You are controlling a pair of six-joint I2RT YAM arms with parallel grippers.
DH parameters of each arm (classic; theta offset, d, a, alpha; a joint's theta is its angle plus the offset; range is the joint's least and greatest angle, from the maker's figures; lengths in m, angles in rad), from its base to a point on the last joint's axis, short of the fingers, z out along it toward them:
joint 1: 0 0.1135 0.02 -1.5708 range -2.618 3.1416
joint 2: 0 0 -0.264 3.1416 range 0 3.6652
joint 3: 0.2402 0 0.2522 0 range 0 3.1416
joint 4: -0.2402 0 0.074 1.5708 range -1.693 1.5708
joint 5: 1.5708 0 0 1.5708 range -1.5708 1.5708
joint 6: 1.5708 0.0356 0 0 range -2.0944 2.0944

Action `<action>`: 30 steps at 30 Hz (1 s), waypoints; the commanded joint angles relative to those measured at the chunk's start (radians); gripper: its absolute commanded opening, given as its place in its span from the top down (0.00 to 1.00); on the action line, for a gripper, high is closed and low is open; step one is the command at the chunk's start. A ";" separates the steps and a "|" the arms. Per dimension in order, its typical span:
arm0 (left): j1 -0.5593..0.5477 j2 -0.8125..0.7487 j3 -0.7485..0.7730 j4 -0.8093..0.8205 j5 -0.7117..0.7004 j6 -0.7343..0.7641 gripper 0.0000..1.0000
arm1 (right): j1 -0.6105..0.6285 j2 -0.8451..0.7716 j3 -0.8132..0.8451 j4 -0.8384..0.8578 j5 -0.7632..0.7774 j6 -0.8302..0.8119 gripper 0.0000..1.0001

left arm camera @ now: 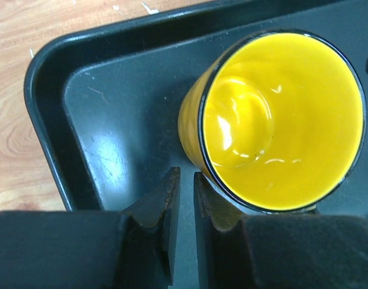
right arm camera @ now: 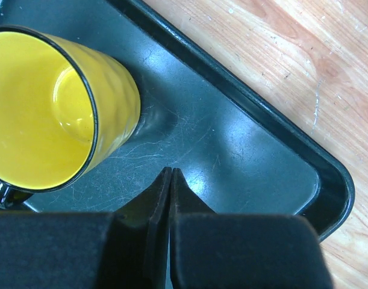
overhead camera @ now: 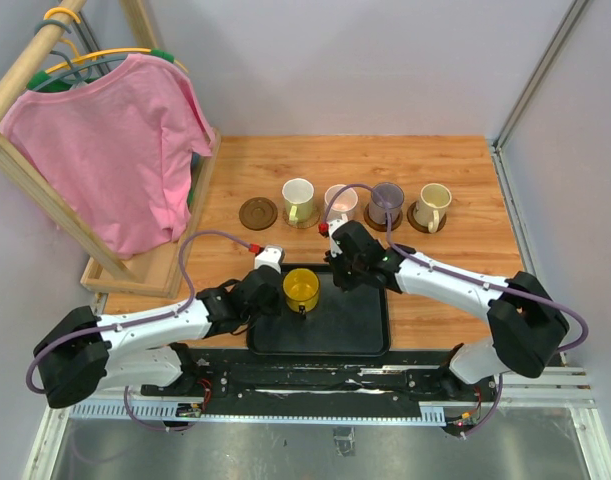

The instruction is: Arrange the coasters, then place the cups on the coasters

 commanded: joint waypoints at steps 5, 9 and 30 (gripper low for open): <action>0.094 0.031 0.040 0.176 -0.020 0.090 0.78 | 0.040 0.010 0.038 -0.003 -0.031 -0.034 0.99; 0.118 0.028 0.072 0.198 -0.006 0.137 0.68 | 0.046 0.021 0.049 0.004 -0.052 -0.034 0.99; 0.045 -0.287 0.042 -0.086 0.329 0.062 0.06 | 0.062 -0.012 0.058 -0.035 0.071 -0.029 0.99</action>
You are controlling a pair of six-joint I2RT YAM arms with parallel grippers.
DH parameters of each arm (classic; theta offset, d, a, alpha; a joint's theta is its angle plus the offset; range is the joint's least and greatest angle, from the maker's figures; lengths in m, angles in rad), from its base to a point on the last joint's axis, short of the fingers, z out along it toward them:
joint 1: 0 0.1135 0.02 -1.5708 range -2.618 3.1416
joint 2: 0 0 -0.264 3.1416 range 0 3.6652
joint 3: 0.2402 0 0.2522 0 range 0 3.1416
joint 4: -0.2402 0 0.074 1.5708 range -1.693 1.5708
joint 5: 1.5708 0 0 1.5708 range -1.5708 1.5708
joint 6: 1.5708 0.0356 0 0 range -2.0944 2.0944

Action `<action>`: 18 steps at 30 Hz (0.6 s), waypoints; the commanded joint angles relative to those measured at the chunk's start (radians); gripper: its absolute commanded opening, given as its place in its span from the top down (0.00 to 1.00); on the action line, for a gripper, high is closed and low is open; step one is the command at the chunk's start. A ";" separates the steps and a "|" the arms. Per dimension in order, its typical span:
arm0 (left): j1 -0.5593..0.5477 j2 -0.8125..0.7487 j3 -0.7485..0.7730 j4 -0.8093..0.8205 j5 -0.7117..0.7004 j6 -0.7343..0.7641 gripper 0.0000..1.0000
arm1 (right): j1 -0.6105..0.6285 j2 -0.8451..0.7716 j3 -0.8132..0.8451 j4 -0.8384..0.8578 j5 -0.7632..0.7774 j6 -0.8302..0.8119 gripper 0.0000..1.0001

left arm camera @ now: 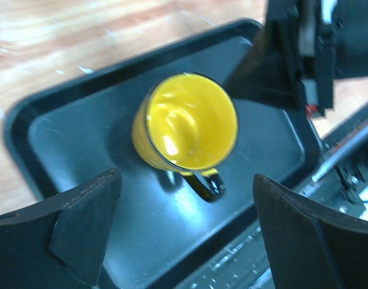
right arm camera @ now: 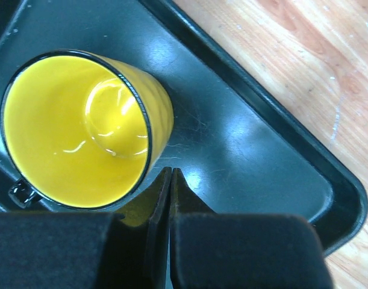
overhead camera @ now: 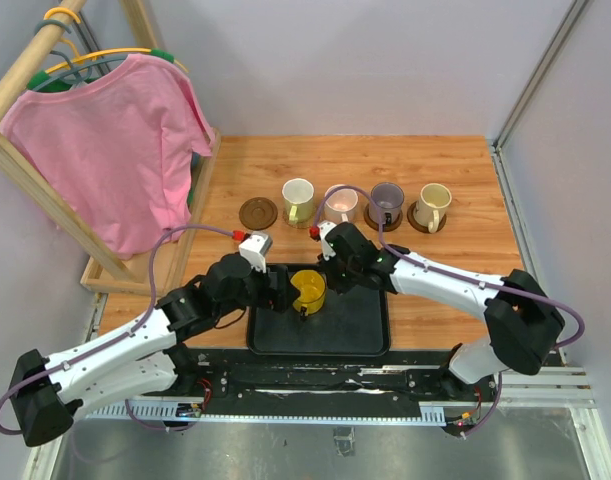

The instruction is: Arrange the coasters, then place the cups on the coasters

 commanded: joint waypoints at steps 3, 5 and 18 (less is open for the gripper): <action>-0.081 0.034 -0.028 -0.006 0.105 -0.065 0.05 | 0.014 -0.059 0.048 -0.039 0.197 0.026 0.99; -0.103 0.062 -0.033 0.001 0.095 -0.075 0.03 | 0.009 -0.074 0.060 -0.041 0.243 0.036 0.99; -0.138 0.194 -0.054 0.069 -0.033 -0.125 0.02 | -0.040 -0.132 0.070 -0.031 0.350 0.055 0.99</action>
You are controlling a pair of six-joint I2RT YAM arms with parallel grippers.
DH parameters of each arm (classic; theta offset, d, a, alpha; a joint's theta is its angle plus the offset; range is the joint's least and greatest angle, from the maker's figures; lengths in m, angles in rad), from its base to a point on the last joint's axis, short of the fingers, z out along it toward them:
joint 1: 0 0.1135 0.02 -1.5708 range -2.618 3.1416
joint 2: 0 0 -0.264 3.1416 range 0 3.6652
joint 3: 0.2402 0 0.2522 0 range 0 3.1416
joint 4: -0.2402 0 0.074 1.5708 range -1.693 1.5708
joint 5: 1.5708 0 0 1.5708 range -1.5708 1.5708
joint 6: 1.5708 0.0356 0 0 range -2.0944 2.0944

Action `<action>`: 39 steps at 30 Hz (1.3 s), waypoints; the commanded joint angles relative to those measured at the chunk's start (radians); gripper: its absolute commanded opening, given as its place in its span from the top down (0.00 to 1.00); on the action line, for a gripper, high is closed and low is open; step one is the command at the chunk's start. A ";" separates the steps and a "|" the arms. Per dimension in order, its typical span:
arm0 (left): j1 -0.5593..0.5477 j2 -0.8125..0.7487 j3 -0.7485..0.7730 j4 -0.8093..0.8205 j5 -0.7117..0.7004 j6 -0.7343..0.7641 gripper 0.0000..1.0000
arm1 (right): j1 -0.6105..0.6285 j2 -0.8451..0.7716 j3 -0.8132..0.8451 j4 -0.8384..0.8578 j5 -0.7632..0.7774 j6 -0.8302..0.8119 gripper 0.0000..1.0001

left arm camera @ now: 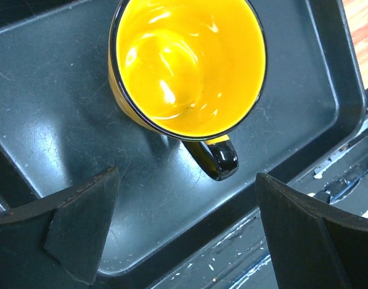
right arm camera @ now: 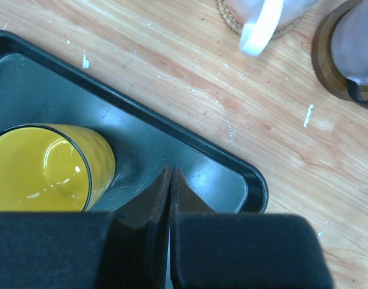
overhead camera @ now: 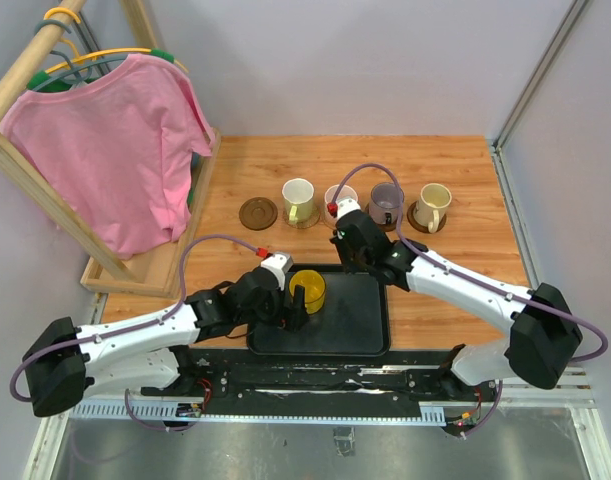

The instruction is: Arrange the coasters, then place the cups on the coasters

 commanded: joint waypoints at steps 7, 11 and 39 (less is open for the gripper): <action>-0.012 0.094 -0.020 0.115 -0.124 -0.034 0.05 | -0.031 -0.034 0.018 -0.001 0.057 0.016 0.99; -0.011 0.118 -0.014 0.073 -0.183 -0.070 0.20 | -0.032 -0.034 0.018 -0.002 0.053 0.014 0.99; -0.012 0.180 0.024 0.132 -0.146 0.158 0.47 | -0.036 -0.017 0.002 0.012 0.061 0.059 0.99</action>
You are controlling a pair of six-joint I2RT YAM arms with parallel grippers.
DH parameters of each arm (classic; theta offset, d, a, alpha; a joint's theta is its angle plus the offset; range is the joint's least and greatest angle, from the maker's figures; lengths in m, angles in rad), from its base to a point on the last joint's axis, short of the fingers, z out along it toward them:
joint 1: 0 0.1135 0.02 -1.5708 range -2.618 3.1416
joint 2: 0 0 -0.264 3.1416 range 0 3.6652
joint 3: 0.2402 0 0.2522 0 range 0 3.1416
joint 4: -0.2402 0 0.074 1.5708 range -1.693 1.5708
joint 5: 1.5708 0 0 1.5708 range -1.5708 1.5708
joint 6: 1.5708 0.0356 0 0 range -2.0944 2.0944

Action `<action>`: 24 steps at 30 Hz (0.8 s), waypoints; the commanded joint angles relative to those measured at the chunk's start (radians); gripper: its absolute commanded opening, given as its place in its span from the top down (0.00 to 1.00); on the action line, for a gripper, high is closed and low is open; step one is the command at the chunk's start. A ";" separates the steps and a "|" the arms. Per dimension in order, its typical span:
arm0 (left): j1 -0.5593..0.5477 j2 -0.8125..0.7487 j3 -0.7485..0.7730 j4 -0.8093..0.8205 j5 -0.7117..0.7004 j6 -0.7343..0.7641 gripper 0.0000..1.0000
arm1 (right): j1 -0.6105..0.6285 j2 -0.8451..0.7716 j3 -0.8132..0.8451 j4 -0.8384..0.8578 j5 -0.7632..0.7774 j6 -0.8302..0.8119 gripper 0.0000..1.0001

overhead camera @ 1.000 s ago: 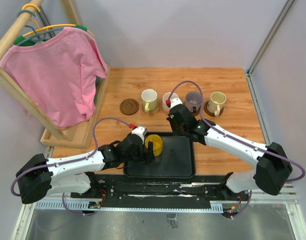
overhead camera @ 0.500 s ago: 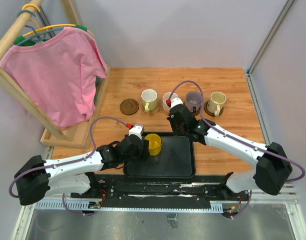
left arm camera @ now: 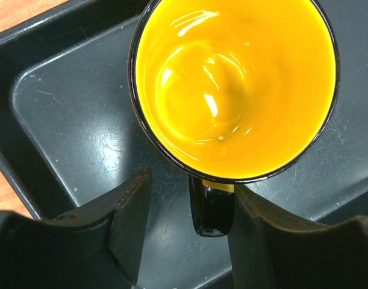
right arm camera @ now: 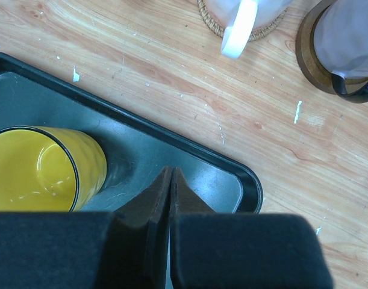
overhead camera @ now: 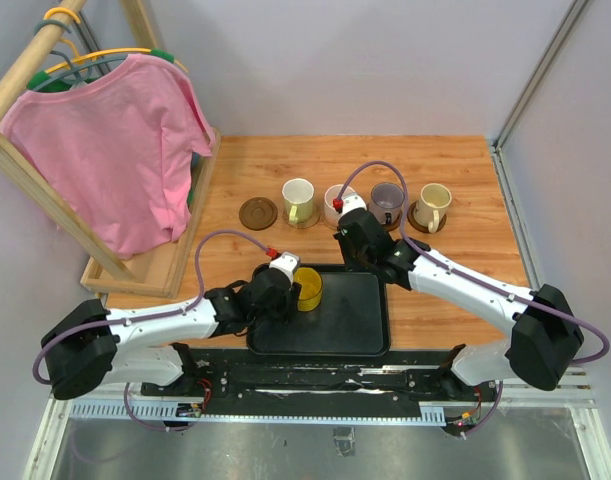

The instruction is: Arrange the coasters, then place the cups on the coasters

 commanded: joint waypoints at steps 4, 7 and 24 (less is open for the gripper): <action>-0.008 0.028 0.031 0.064 0.014 0.038 0.52 | -0.013 -0.006 0.000 0.014 0.017 0.018 0.99; -0.008 0.038 0.031 0.074 0.020 0.045 0.61 | -0.012 -0.006 -0.003 0.015 0.014 0.019 0.99; -0.008 -0.050 0.095 0.015 -0.050 0.076 0.99 | -0.081 -0.029 -0.006 0.010 0.130 0.025 0.99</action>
